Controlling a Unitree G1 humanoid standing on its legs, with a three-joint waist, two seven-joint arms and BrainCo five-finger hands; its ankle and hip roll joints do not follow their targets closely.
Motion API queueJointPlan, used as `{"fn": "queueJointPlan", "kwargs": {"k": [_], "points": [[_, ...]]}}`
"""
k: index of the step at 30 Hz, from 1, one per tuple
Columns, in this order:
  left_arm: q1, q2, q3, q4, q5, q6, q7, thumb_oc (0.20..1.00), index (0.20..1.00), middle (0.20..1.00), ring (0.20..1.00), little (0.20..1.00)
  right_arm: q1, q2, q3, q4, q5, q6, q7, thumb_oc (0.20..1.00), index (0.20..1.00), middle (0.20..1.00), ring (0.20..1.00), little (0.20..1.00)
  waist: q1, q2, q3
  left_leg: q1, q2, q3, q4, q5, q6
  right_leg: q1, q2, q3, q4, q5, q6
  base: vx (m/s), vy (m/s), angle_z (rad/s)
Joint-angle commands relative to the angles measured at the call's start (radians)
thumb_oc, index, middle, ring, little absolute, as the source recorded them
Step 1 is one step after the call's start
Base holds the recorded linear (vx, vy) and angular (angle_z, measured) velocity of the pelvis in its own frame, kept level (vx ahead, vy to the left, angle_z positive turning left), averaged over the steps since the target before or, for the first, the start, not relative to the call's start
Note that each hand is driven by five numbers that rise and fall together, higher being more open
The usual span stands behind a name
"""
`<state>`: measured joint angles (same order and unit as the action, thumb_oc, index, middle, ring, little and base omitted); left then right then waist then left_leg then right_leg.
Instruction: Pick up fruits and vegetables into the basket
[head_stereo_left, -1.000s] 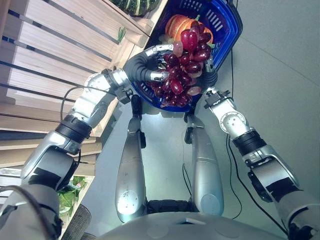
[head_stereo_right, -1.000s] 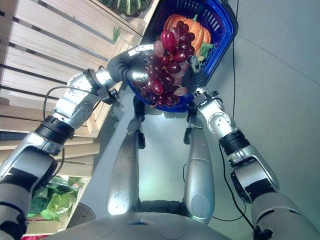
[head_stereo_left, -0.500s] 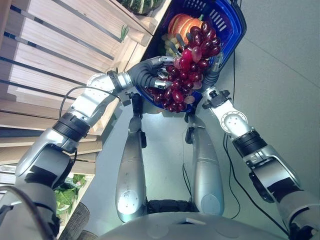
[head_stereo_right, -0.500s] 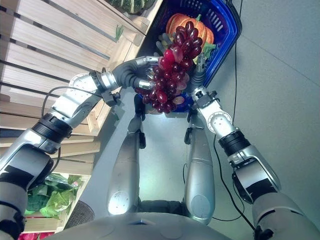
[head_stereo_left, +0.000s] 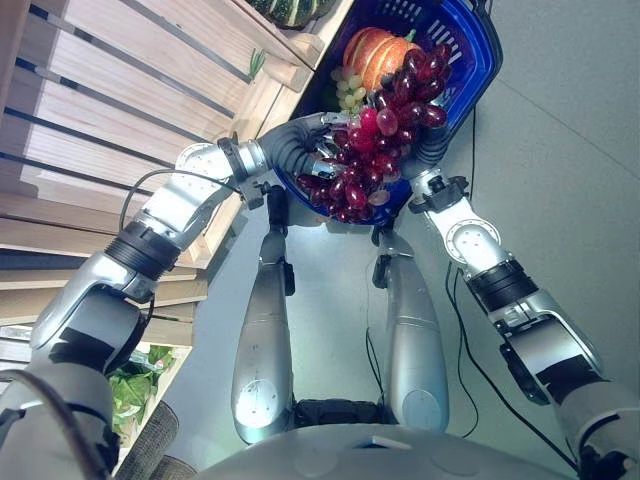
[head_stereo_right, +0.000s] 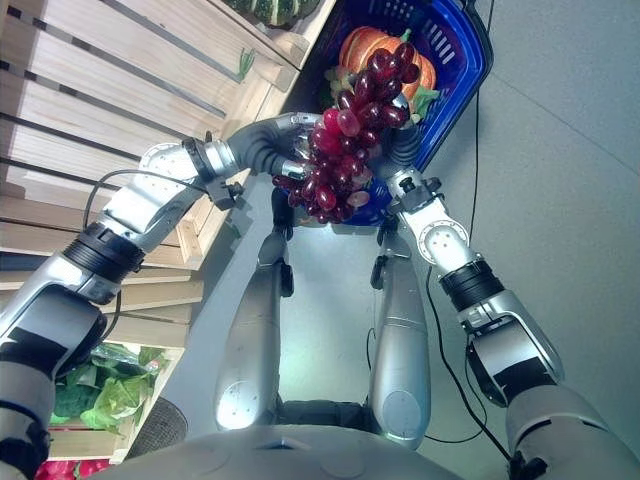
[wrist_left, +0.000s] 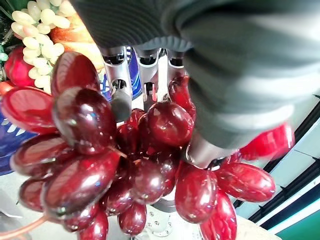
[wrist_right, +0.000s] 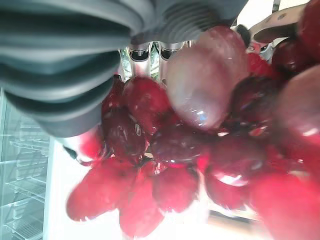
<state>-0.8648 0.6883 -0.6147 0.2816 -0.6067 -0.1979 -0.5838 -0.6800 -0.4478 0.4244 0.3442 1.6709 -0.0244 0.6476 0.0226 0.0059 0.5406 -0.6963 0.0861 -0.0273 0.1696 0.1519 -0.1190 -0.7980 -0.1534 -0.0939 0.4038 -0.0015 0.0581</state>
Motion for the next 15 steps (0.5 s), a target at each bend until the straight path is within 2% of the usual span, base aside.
{"fn": "queueJointPlan", "kwargs": {"k": [1,8,9,10,13,15], "points": [[-0.004,-0.005,0.042,-0.074,0.021,-0.025,0.009,0.2,0.2,0.2,0.2,0.2,-0.004,0.034,-0.032,-0.14,0.054,0.002,0.087,0.2,0.2,0.2,0.2,0.2,-0.022,0.008,-0.021,-0.018,-0.089,0.045,0.072,-0.078,0.082,0.096,0.05,-0.074,-0.1,0.033,0.004,0.0,0.0,0.0],[0.006,-0.013,0.059,-0.058,0.039,-0.01,0.051,0.2,0.2,0.2,0.2,0.2,0.001,0.038,-0.045,-0.135,0.07,-0.005,0.084,0.2,0.2,0.2,0.2,0.2,-0.022,0.008,-0.021,-0.018,-0.09,0.046,0.068,-0.076,0.083,0.098,0.051,-0.077,-0.104,0.034,0.004,0.0,0.0,0.0],[0.007,-0.013,0.059,-0.057,0.04,-0.009,0.058,0.238,0.238,0.238,0.238,0.238,0.001,0.038,-0.045,-0.134,0.07,-0.006,0.085,0.2,0.2,0.2,0.2,0.2,-0.022,0.008,-0.021,-0.018,-0.09,0.046,0.068,-0.075,0.083,0.098,0.051,-0.078,-0.104,0.034,0.004,0.0,0.0,0.0],[0.015,-0.016,0.065,-0.048,0.053,0.02,0.107,1.0,1.0,1.0,1.0,1.0,0.007,0.043,-0.044,-0.136,0.067,-0.013,0.088,0.2,0.2,0.2,0.2,0.2,-0.021,0.009,-0.021,-0.018,-0.091,0.045,0.067,-0.074,0.084,0.099,0.051,-0.078,-0.104,0.033,0.004,0.0,0.0,0.0],[0.026,-0.013,0.072,-0.029,0.096,0.046,0.175,1.0,1.0,1.0,1.0,1.0,0.009,0.045,-0.047,-0.145,0.068,-0.017,0.084,0.2,0.2,0.2,0.2,0.2,-0.02,0.01,-0.021,-0.02,-0.092,0.045,0.068,-0.074,0.085,0.098,0.052,-0.079,-0.104,0.032,0.004,0.0,0.0,0.0],[0.035,-0.007,0.075,-0.022,0.134,0.054,0.261,1.0,1.0,1.0,1.0,1.0,0.011,0.044,-0.05,-0.15,0.069,-0.016,0.086,0.2,0.2,0.2,0.2,0.2,-0.019,0.011,-0.021,-0.022,-0.093,0.045,0.069,-0.072,0.086,0.096,0.052,-0.08,-0.103,0.032,0.005,0.0,0.0,0.0]]}}
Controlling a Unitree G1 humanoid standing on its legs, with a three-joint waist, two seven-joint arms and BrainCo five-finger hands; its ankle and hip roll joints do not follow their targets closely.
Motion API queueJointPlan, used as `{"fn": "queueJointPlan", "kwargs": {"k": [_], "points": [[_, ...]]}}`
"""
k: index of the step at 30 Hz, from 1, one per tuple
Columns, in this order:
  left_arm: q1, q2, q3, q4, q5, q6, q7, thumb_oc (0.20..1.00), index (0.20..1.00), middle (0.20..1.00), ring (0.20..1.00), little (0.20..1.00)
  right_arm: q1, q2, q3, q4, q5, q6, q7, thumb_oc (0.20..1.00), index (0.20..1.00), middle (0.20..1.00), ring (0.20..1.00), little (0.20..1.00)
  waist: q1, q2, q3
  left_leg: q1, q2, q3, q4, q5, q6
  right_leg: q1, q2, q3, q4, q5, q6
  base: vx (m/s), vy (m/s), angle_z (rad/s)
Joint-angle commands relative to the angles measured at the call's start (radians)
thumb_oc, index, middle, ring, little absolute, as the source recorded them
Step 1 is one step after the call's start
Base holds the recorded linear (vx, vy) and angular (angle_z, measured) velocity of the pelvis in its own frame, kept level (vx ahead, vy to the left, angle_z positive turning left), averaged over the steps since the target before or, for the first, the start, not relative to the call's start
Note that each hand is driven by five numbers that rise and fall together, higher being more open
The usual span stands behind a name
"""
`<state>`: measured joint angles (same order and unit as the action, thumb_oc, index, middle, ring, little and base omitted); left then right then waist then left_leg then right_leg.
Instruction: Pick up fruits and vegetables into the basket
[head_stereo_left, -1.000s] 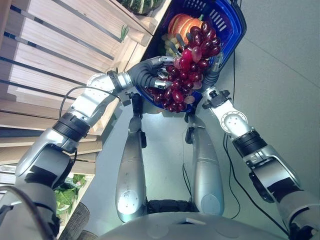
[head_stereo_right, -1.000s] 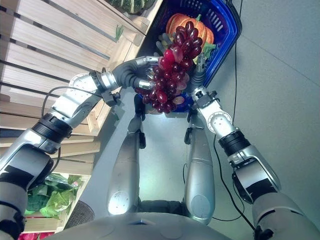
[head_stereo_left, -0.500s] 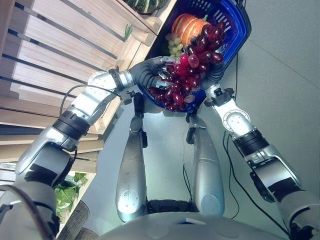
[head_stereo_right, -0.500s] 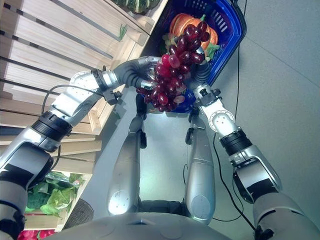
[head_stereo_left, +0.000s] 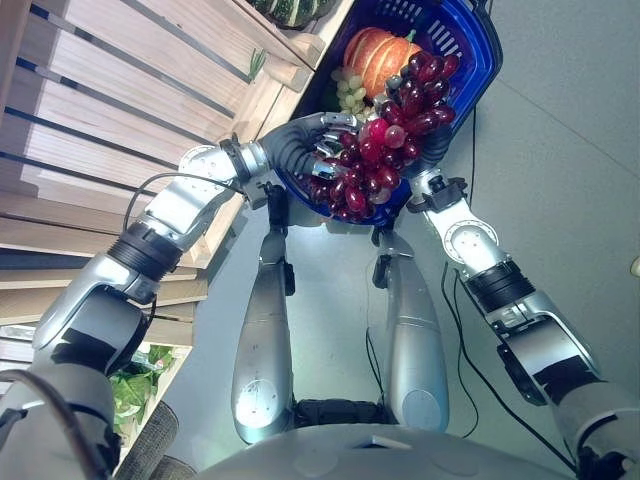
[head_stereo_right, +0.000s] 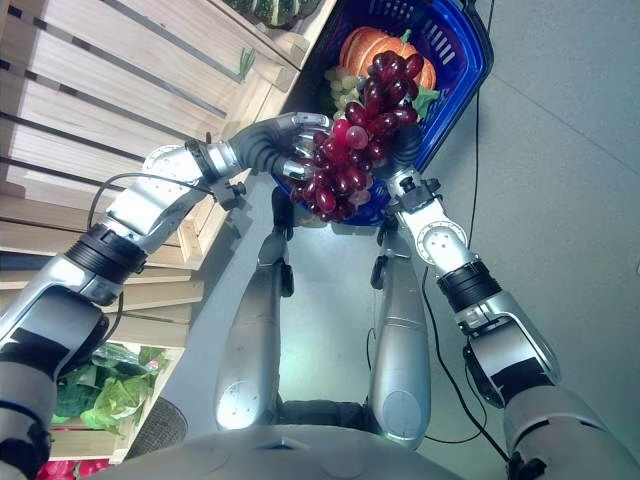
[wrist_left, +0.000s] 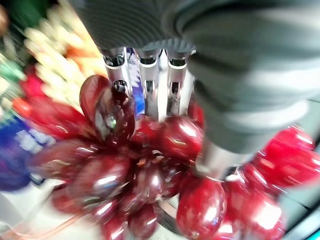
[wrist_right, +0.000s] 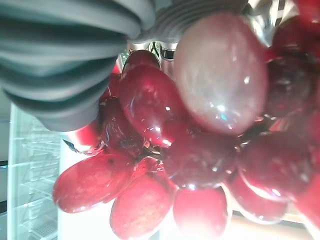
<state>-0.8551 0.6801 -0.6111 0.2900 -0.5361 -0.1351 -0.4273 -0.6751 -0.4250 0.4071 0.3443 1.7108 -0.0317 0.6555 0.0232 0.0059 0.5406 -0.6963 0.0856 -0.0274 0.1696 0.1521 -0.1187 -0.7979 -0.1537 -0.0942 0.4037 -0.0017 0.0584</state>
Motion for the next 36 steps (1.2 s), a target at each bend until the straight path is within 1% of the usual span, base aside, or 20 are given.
{"fn": "queueJointPlan", "kwargs": {"k": [1,2,5,8,11,14,17,19,20,23,24,26,27,28,29,30,32,33,36], "points": [[0.025,0.001,0.072,-0.03,0.064,-0.009,0.105,1.0,1.0,1.0,1.0,1.0,0.006,0.021,-0.033,-0.151,0.029,-0.009,0.078,0.2,0.2,0.2,0.2,0.2,-0.02,0.011,-0.021,-0.022,-0.093,0.045,0.069,-0.072,0.085,0.096,0.053,-0.08,-0.103,0.033,0.004,0.0,0.0,0.0],[0.033,0.005,0.077,-0.015,0.083,-0.012,0.188,1.0,1.0,1.0,1.0,1.0,0.008,0.02,-0.034,-0.159,0.033,-0.012,0.073,0.2,0.2,0.2,0.2,0.2,-0.018,0.01,-0.021,-0.022,-0.093,0.045,0.068,-0.069,0.086,0.098,0.053,-0.081,-0.104,0.033,0.005,0.0,0.0,0.0],[0.065,-0.006,0.117,0.002,0.096,-0.037,0.33,1.0,1.0,1.0,1.0,1.0,0.017,0.017,-0.041,-0.166,0.037,-0.014,0.076,0.2,0.2,0.2,0.2,0.2,-0.015,0.009,-0.021,-0.023,-0.095,0.042,0.067,-0.067,0.087,0.098,0.054,-0.083,-0.106,0.031,0.005,0.0,0.0,0.0],[0.102,-0.035,0.177,0.016,0.105,-0.088,0.449,1.0,1.0,1.0,1.0,1.0,0.025,0.032,-0.054,-0.166,0.028,-0.013,0.074,0.2,0.2,0.2,0.2,0.2,-0.009,0.007,-0.021,-0.022,-0.095,0.038,0.069,-0.068,0.088,0.099,0.055,-0.085,-0.1,0.026,0.004,0.0,0.0,0.0],[0.123,-0.059,0.215,0.021,0.111,-0.123,0.532,1.0,1.0,1.0,1.0,1.0,0.029,0.047,-0.064,-0.164,0.016,-0.01,0.073,0.2,0.2,0.2,0.2,0.2,-0.006,0.005,-0.021,-0.022,-0.097,0.035,0.071,-0.068,0.087,0.101,0.056,-0.087,-0.099,0.023,0.003,0.0,0.0,0.0],[0.155,-0.109,0.274,0.017,0.141,-0.171,0.657,1.0,1.0,1.0,1.0,1.0,0.038,0.079,-0.081,-0.172,-0.017,-0.013,0.057,0.2,0.2,0.2,0.2,0.2,-0.002,0.001,-0.021,-0.023,-0.099,0.031,0.072,-0.068,0.087,0.1,0.058,-0.088,-0.097,0.019,0.0,0.0,0.0,0.0],[0.172,-0.15,0.326,0.021,0.192,-0.249,0.761,1.0,1.0,1.0,1.0,1.0,0.037,0.097,-0.094,-0.158,-0.049,-0.032,0.037,0.2,0.2,0.2,0.2,0.2,0.0,-0.002,-0.021,-0.025,-0.099,0.03,0.071,-0.069,0.085,0.096,0.061,-0.089,-0.094,0.015,-0.003,0.0,0.0,0.0],[0.175,-0.163,0.343,0.024,0.223,-0.269,0.798,1.0,1.0,1.0,1.0,1.0,0.038,0.105,-0.099,-0.149,-0.059,-0.045,0.025,0.2,0.2,0.2,0.2,0.2,0.002,-0.004,-0.021,-0.025,-0.099,0.03,0.071,-0.07,0.084,0.095,0.062,-0.09,-0.093,0.013,-0.005,0.0,0.0,0.0],[0.175,-0.172,0.356,0.031,0.253,-0.278,0.838,1.0,1.0,1.0,1.0,1.0,0.035,0.104,-0.106,-0.131,-0.071,-0.067,-0.003,0.2,0.2,0.2,0.2,0.2,0.003,-0.005,-0.021,-0.026,-0.099,0.03,0.073,-0.07,0.082,0.095,0.063,-0.092,-0.09,0.011,-0.006,0.0,0.0,0.0],[0.158,-0.18,0.363,0.075,0.275,-0.282,0.867,1.0,1.0,1.0,1.0,1.0,0.013,0.097,-0.113,-0.069,-0.102,-0.123,-0.064,0.2,0.2,0.2,0.2,0.2,0.003,-0.004,-0.021,-0.028,-0.099,0.03,0.081,-0.074,0.079,0.092,0.064,-0.092,-0.079,0.006,-0.008,0.0,0.0,0.0],[0.142,-0.18,0.361,0.105,0.285,-0.286,0.889,1.0,1.0,1.0,1.0,1.0,-0.005,0.09,-0.118,-0.029,-0.131,-0.149,-0.112,0.2,0.2,0.2,0.2,0.2,0.003,-0.002,-0.021,-0.027,-0.1,0.03,0.084,-0.075,0.078,0.093,0.063,-0.093,-0.076,0.004,-0.009,0.0,0.0,0.0],[0.114,-0.177,0.364,0.153,0.274,-0.284,0.894,1.0,1.0,1.0,1.0,1.0,-0.049,0.069,-0.126,0.058,-0.186,-0.178,-0.183,0.2,0.2,0.2,0.2,0.2,0.004,0.003,-0.021,-0.025,-0.1,0.034,0.09,-0.078,0.075,0.092,0.062,-0.092,-0.07,0.0,-0.01,0.02,0.04,0.0],[0.104,-0.173,0.364,0.172,0.264,-0.28,0.898,1.0,1.0,1.0,1.0,1.0,-0.07,0.055,-0.128,0.093,-0.217,-0.186,-0.231,0.2,0.2,0.2,0.2,0.2,0.005,0.005,-0.021,-0.026,-0.1,0.035,0.091,-0.078,0.074,0.091,0.062,-0.092,-0.069,0.0,-0.01,0.01,0.043,0.0],[0.095,-0.173,0.362,0.186,0.256,-0.282,0.898,1.0,1.0,1.0,1.0,1.0,-0.086,0.048,-0.128,0.124,-0.234,-0.189,-0.247,0.2,0.2,0.2,0.2,0.2,0.006,0.008,-0.021,-0.025,-0.1,0.036,0.092,-0.078,0.073,0.091,0.061,-0.092,-0.068,0.0,-0.01,0.0,0.044,0.0],[0.08,-0.172,0.36,0.21,0.252,-0.285,0.9,1.0,1.0,1.0,1.0,1.0,-0.115,0.038,-0.128,0.175,-0.271,-0.196,-0.286,0.2,0.2,0.2,0.2,0.2,0.008,0.011,-0.021,-0.026,-0.1,0.038,0.092,-0.078,0.072,0.09,0.06,-0.093,-0.068,0.0,-0.011,0.0,0.042,0.0],[0.061,-0.168,0.355,0.237,0.237,-0.283,0.895,1.0,1.0,1.0,1.0,1.0,-0.153,0.025,-0.125,0.233,-0.327,-0.203,-0.352,0.2,0.2,0.2,0.2,0.2,0.013,0.017,-0.021,-0.029,-0.099,0.039,0.094,-0.077,0.07,0.087,0.057,-0.095,-0.067,0.0,-0.011,0.0,0.039,0.0],[0.033,-0.161,0.344,0.273,0.22,-0.278,0.889,1.0,1.0,1.0,1.0,1.0,-0.215,0.007,-0.119,0.332,-0.372,-0.203,-0.418,0.2,0.2,0.2,0.2,0.2,0.021,0.025,-0.021,-0.031,-0.101,0.039,0.095,-0.077,0.069,0.086,0.053,-0.098,-0.065,0.0,-0.011,0.0,0.017,0.0],[0.029,-0.162,0.343,0.281,0.215,-0.278,0.887,1.0,1.0,1.0,1.0,1.0,-0.226,0.006,-0.118,0.349,-0.383,-0.203,-0.429,0.2,0.2,0.2,0.2,0.2,0.023,0.027,-0.021,-0.031,-0.101,0.038,0.095,-0.077,0.07,0.086,0.053,-0.099,-0.063,-0.001,-0.012,0.0,0.0,0.0],[-0.013,-0.167,0.323,0.325,0.19,-0.283,0.871,1.0,1.0,1.0,1.0,1.0,-0.325,-0.003,-0.118,0.496,-0.47,-0.192,-0.505,0.2,0.2,0.2,0.2,0.2,0.035,0.042,-0.021,-0.035,-0.107,0.034,0.097,-0.077,0.07,0.08,0.05,-0.103,-0.059,-0.003,-0.013,0.0,0.0,0.0]]}}
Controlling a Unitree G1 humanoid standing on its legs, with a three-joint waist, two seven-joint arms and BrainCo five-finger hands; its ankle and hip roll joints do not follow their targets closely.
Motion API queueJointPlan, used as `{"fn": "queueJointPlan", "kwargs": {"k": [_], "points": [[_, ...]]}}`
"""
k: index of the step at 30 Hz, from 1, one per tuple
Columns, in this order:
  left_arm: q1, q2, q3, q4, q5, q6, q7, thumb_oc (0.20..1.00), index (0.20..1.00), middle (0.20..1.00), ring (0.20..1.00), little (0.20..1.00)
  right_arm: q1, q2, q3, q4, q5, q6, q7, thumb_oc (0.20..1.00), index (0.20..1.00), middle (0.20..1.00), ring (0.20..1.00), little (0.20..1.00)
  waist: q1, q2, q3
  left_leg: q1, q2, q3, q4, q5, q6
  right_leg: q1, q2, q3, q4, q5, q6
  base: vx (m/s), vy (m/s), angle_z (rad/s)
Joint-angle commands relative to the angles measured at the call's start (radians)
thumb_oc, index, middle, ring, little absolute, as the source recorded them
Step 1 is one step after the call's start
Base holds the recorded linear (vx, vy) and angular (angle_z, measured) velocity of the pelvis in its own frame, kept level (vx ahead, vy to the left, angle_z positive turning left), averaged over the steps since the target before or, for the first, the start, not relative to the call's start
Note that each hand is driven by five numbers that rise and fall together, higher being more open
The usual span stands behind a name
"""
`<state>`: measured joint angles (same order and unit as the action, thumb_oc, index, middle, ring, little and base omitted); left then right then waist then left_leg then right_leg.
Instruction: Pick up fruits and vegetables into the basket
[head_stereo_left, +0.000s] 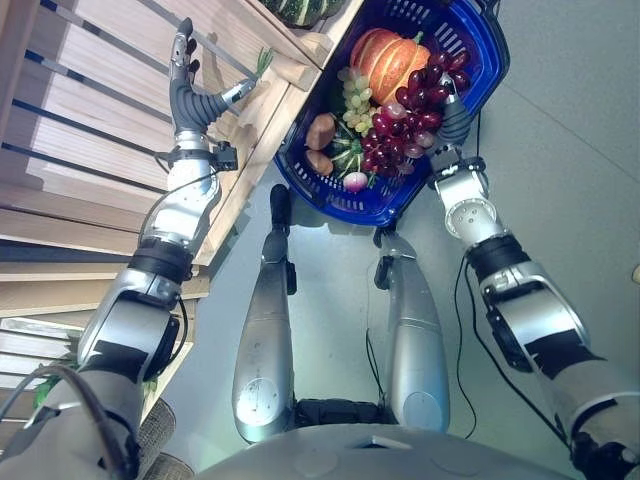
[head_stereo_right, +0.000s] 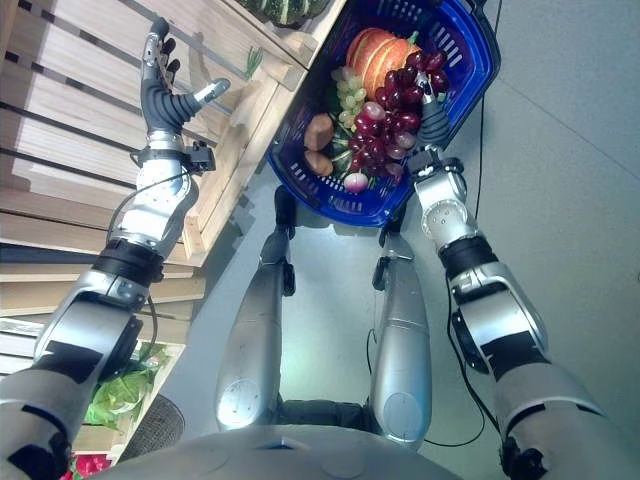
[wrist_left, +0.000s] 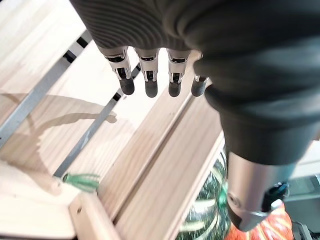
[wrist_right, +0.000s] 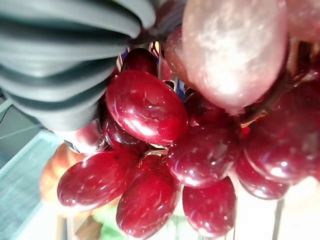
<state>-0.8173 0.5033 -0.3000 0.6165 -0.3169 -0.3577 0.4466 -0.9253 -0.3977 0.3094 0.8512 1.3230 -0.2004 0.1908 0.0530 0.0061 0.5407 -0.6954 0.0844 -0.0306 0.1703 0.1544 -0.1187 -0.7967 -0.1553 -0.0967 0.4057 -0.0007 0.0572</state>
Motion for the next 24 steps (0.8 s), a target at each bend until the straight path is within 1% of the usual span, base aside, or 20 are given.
{"fn": "queueJointPlan", "kwargs": {"k": [1,3,4,5,7,8,9,10,11,15,16,18,20,24], "points": [[-0.056,0.009,0.007,0.003,-0.033,-0.062,-0.006,1.0,1.0,1.0,1.0,1.0,-0.091,-0.031,-0.024,0.02,-0.093,-0.017,-0.045,0.2,0.2,0.2,0.2,0.2,0.008,0.045,-0.021,-0.036,-0.106,0.036,0.098,-0.08,0.07,0.078,0.051,-0.1,-0.058,-0.005,-0.012,0.0,0.0,0.0],[-0.073,0.004,-0.003,0.012,-0.044,-0.062,-0.017,1.0,1.0,1.0,1.0,1.0,-0.14,-0.036,-0.029,0.096,-0.113,0.004,-0.078,0.2,0.2,0.2,0.2,0.2,0.017,0.056,-0.021,-0.037,-0.109,0.034,0.099,-0.081,0.072,0.075,0.048,-0.103,-0.054,-0.007,-0.012,0.01,0.018,0.02],[-0.078,-0.001,-0.012,0.017,-0.045,-0.067,-0.022,1.0,1.0,1.0,1.0,1.0,-0.173,-0.039,-0.033,0.161,-0.152,0.018,-0.095,0.2,0.2,0.2,0.2,0.2,0.024,0.064,-0.021,-0.039,-0.112,0.031,0.098,-0.079,0.073,0.071,0.047,-0.104,-0.049,-0.008,-0.012,0.01,0.027,0.04],[-0.08,-0.003,-0.013,0.019,-0.046,-0.069,-0.022,1.0,1.0,1.0,1.0,1.0,-0.179,-0.04,-0.034,0.171,-0.156,0.021,-0.099,0.2,0.2,0.2,0.2,0.2,0.025,0.065,-0.021,-0.039,-0.113,0.03,0.097,-0.079,0.073,0.07,0.047,-0.104,-0.048,-0.008,-0.012,0.01,0.025,0.04],[-0.081,-0.011,-0.021,0.02,-0.046,-0.073,-0.021,1.0,1.0,1.0,1.0,1.0,-0.199,-0.04,-0.035,0.22,-0.221,0.032,-0.144,0.2,0.2,0.2,0.2,0.2,0.031,0.073,-0.021,-0.041,-0.117,0.027,0.098,-0.078,0.076,0.065,0.047,-0.105,-0.043,-0.009,-0.013,0.0,0.01,0.02],[-0.082,-0.014,-0.025,0.014,-0.047,-0.075,-0.024,1.0,1.0,1.0,1.0,1.0,-0.224,-0.049,-0.032,0.262,-0.273,0.053,-0.182,0.586,0.586,0.586,0.586,0.586,0.037,0.08,-0.021,-0.045,-0.12,0.024,0.099,-0.078,0.077,0.06,0.046,-0.105,-0.039,-0.009,-0.013,0.0,0.019,0.04],[-0.084,-0.016,-0.029,0.009,-0.049,-0.072,-0.026,1.0,1.0,1.0,1.0,1.0,-0.244,-0.055,-0.03,0.309,-0.327,0.078,-0.212,1.0,1.0,1.0,1.0,1.0,0.042,0.085,-0.021,-0.046,-0.124,0.023,0.101,-0.077,0.077,0.057,0.044,-0.107,-0.035,-0.01,-0.013,0.0,0.015,0.04],[-0.085,-0.017,-0.029,0.008,-0.05,-0.071,-0.026,1.0,1.0,1.0,1.0,1.0,-0.249,-0.056,-0.029,0.317,-0.337,0.083,-0.218,1.0,1.0,1.0,1.0,1.0,0.043,0.086,-0.021,-0.047,-0.124,0.022,0.101,-0.077,0.078,0.057,0.044,-0.107,-0.035,-0.009,-0.013,0.0,0.016,0.04],[-0.083,-0.022,-0.032,0.003,-0.05,-0.074,-0.025,1.0,1.0,1.0,1.0,1.0,-0.267,-0.064,-0.023,0.356,-0.392,0.11,-0.26,1.0,1.0,1.0,1.0,1.0,0.048,0.092,-0.021,-0.05,-0.126,0.02,0.105,-0.077,0.078,0.053,0.041,-0.109,-0.03,-0.01,-0.013,0.0,0.015,0.05],[-0.073,-0.028,-0.037,-0.012,-0.052,-0.071,-0.026,1.0,1.0,1.0,1.0,1.0,-0.297,-0.077,-0.011,0.409,-0.478,0.205,-0.365,1.0,1.0,1.0,1.0,1.0,0.057,0.102,-0.021,-0.057,-0.129,0.015,0.112,-0.076,0.08,0.042,0.039,-0.111,-0.018,-0.011,-0.014,0.0,0.008,0.06],[-0.074,-0.028,-0.037,-0.013,-0.052,-0.071,-0.025,1.0,1.0,1.0,1.0,1.0,-0.298,-0.077,-0.011,0.408,-0.478,0.206,-0.366,1.0,1.0,1.0,1.0,1.0,0.057,0.102,-0.021,-0.058,-0.129,0.015,0.112,-0.076,0.08,0.042,0.039,-0.111,-0.018,-0.011,-0.014,0.0,0.007,0.07],[-0.066,-0.032,-0.04,-0.022,-0.052,-0.074,-0.023,1.0,1.0,1.0,1.0,1.0,-0.312,-0.084,0.001,0.43,-0.506,0.248,-0.405,1.0,1.0,1.0,1.0,1.0,0.061,0.107,-0.021,-0.061,-0.13,0.013,0.113,-0.076,0.081,0.036,0.039,-0.11,-0.013,-0.012,-0.014,-0.01,0.014,0.07],[-0.057,-0.036,-0.043,-0.034,-0.049,-0.072,-0.018,1.0,1.0,1.0,1.0,1.0,-0.319,-0.085,0.008,0.441,-0.52,0.275,-0.44,1.0,1.0,1.0,1.0,1.0,0.064,0.112,-0.021,-0.063,-0.131,0.013,0.117,-0.075,0.082,0.032,0.04,-0.109,-0.004,-0.014,-0.016,-0.01,0.012,0.02],[-0.043,-0.038,-0.04,-0.04,-0.059,-0.068,-0.023,1.0,1.0,1.0,1.0,1.0,-0.326,-0.095,0.01,0.457,-0.515,0.299,-0.466,1.0,1.0,1.0,1.0,1.0,0.066,0.118,-0.021,-0.058,-0.131,0.016,0.118,-0.075,0.084,0.032,0.04,-0.108,0.005,-0.017,-0.016,0.0,0.0,0.0]]}}
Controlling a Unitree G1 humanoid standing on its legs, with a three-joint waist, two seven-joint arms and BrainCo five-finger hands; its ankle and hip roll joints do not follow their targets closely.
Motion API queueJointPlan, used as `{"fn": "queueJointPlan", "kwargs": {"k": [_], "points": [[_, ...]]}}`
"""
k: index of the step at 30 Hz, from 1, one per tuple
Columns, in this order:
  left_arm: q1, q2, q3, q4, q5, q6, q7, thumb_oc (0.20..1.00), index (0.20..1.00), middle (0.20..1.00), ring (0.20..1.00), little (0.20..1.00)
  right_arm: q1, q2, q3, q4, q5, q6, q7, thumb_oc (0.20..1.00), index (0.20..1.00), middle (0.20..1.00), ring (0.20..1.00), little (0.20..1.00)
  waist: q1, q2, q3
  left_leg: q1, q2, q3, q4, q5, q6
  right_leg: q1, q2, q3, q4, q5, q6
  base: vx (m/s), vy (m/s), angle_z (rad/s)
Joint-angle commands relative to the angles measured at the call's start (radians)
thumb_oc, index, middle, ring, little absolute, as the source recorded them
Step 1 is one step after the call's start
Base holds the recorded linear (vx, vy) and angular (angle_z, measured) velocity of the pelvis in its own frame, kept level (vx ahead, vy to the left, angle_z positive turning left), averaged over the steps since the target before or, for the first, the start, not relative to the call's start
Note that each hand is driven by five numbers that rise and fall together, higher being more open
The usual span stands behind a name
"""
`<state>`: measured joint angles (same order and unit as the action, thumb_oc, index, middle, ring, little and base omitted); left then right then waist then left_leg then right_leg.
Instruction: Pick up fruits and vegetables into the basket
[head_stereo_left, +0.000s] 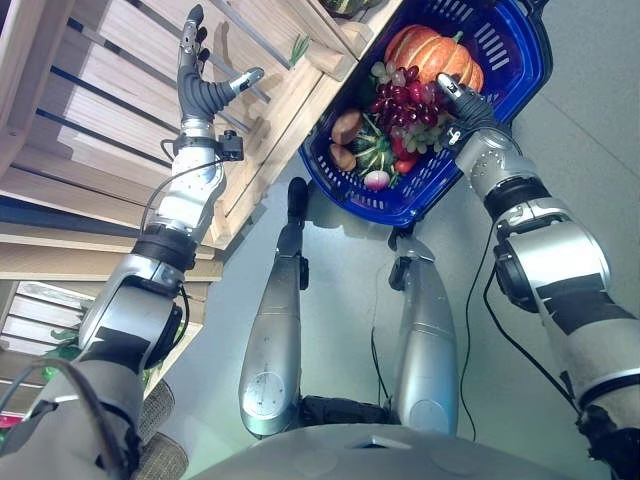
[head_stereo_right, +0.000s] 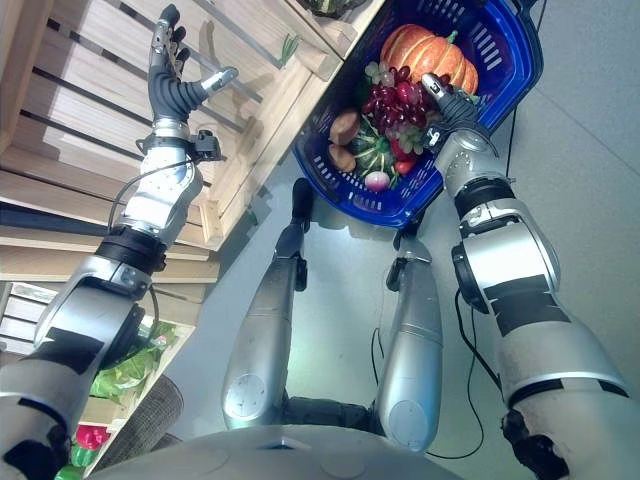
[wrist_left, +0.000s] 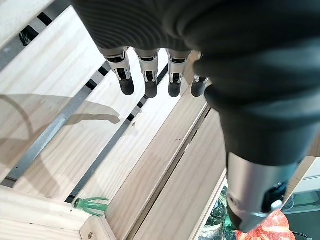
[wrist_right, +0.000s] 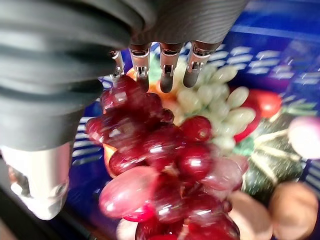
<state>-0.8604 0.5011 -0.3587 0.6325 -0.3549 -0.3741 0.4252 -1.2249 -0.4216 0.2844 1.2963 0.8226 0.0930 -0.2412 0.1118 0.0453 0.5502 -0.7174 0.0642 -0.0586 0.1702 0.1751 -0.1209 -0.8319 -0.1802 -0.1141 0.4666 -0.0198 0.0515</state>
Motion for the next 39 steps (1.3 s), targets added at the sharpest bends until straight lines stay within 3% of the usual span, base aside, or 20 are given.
{"fn": "queueJointPlan", "kwargs": {"k": [1,11,16,24,34,39], "points": [[0.003,-0.036,0.019,-0.06,-0.023,-0.05,0.0,1.0,1.0,1.0,1.0,1.0,-0.027,-0.073,0.034,0.014,-0.015,0.007,-0.037,1.0,1.0,1.0,1.0,1.0,0.007,0.079,-0.03,-0.033,-0.111,0.044,0.117,-0.095,0.086,0.07,0.066,-0.09,-0.057,0.002,-0.01,0.0,0.0,0.0],[0.036,-0.029,0.044,-0.059,-0.053,-0.043,-0.028,1.0,1.0,1.0,1.0,1.0,-0.007,-0.082,0.035,0.01,-0.147,-0.011,-0.099,1.0,1.0,1.0,1.0,1.0,0.003,0.075,-0.03,0.018,-0.107,0.048,0.089,-0.093,0.088,0.118,0.073,-0.082,-0.074,0.003,-0.008,-0.01,0.001,0.0],[0.084,-0.003,0.045,-0.027,-0.054,-0.007,-0.039,1.0,1.0,1.0,1.0,1.0,0.056,-0.083,0.042,-0.036,-0.284,-0.115,-0.129,1.0,1.0,1.0,1.0,1.0,-0.006,0.069,-0.03,0.12,-0.103,0.045,0.046,-0.094,0.089,0.213,0.068,-0.075,-0.118,0.009,-0.003,-0.03,0.03,-0.01],[0.261,0.03,0.067,0.051,-0.042,0.029,-0.108,1.0,1.0,1.0,1.0,1.0,0.263,-0.086,0.011,-0.164,-0.343,-0.223,-0.114,1.0,1.0,1.0,1.0,1.0,-0.019,0.045,-0.037,0.343,-0.088,0.049,-0.045,-0.093,0.081,0.443,0.049,-0.074,-0.232,0.029,0.016,0.02,0.017,-0.05],[0.644,-0.068,0.122,0.241,0.1,0.043,-0.246,1.0,1.0,1.0,1.0,1.0,0.736,-0.027,-0.087,-0.317,-0.415,-0.258,-0.062,1.0,1.0,1.0,1.0,1.0,-0.029,-0.002,-0.264,0.572,-0.06,0.057,-0.18,-0.108,0.077,0.717,0.05,-0.072,-0.433,0.064,0.03,0.16,-0.025,0.03],[0.748,-0.114,0.142,0.366,0.192,0.056,-0.321,1.0,1.0,1.0,1.0,1.0,0.929,0.018,-0.144,-0.235,-0.465,-0.282,-0.006,1.0,1.0,1.0,1.0,1.0,-0.037,-0.015,-0.368,0.652,-0.048,0.069,-0.192,-0.13,0.082,0.793,0.055,-0.064,-0.457,0.058,0.034,0.18,0.008,0.03]]}}
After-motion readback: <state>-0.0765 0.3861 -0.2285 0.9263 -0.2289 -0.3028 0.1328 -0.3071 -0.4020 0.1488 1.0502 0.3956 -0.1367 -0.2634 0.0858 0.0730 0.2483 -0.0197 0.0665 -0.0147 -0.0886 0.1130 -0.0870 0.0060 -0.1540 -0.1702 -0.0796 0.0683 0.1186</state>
